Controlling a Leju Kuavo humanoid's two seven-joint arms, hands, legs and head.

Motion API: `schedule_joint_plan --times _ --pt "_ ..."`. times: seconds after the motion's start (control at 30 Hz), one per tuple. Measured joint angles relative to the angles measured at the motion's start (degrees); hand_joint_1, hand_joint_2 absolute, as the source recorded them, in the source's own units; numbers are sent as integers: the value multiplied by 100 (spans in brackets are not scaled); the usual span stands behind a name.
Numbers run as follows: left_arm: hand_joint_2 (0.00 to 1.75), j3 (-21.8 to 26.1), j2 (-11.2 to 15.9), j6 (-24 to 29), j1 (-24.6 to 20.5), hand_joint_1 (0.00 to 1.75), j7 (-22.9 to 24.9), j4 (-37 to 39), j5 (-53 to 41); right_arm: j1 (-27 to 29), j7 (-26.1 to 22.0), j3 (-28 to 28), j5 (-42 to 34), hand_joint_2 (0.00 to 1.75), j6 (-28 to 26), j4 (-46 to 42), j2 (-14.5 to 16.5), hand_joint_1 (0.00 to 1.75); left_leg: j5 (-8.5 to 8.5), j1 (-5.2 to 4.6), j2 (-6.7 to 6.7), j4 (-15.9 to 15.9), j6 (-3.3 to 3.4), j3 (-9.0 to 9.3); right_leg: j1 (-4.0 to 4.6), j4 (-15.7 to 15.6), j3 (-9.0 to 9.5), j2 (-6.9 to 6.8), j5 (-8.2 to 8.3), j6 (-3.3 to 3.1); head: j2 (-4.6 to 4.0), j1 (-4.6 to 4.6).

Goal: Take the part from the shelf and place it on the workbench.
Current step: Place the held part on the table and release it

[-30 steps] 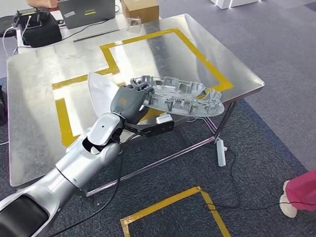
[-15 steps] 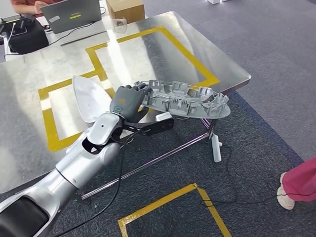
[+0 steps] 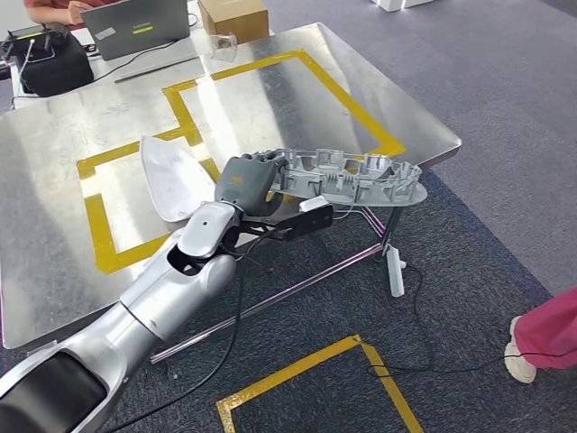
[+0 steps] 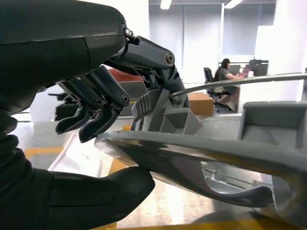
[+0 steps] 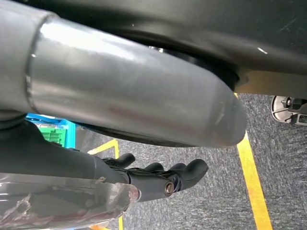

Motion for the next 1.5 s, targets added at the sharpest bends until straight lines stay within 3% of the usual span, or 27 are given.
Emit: schedule_joint_plan --times 0.23,0.6,1.0,1.3,1.5 --pt "175 0 -157 63 -269 175 255 411 -227 -10 0 0 30 0 -1 0 5 0 7 -2 0 0 10 -4 -5 -16 3 1 16 19 0 0" --pt "175 139 -167 116 -637 175 514 967 -443 -41 0 0 59 0 17 0 19 0 12 -3 0 1 18 -8 -6 -16 3 0 18 20 0 1" --pt "175 800 412 304 -845 175 631 1492 -577 -77 0 0 86 0 73 0 22 0 17 -2 0 1 20 -9 -3 -15 1 0 21 18 0 -1" --pt "175 961 617 332 -844 175 655 1574 -587 -93 0 0 96 0 77 0 22 0 16 -4 -2 1 22 -10 -4 -23 11 -2 23 22 0 1" --pt "175 1345 985 475 -692 175 97 1607 -229 -93 0 0 125 0 134 0 22 0 17 -3 3 1 21 -6 -3 -24 9 8 24 21 0 -2"
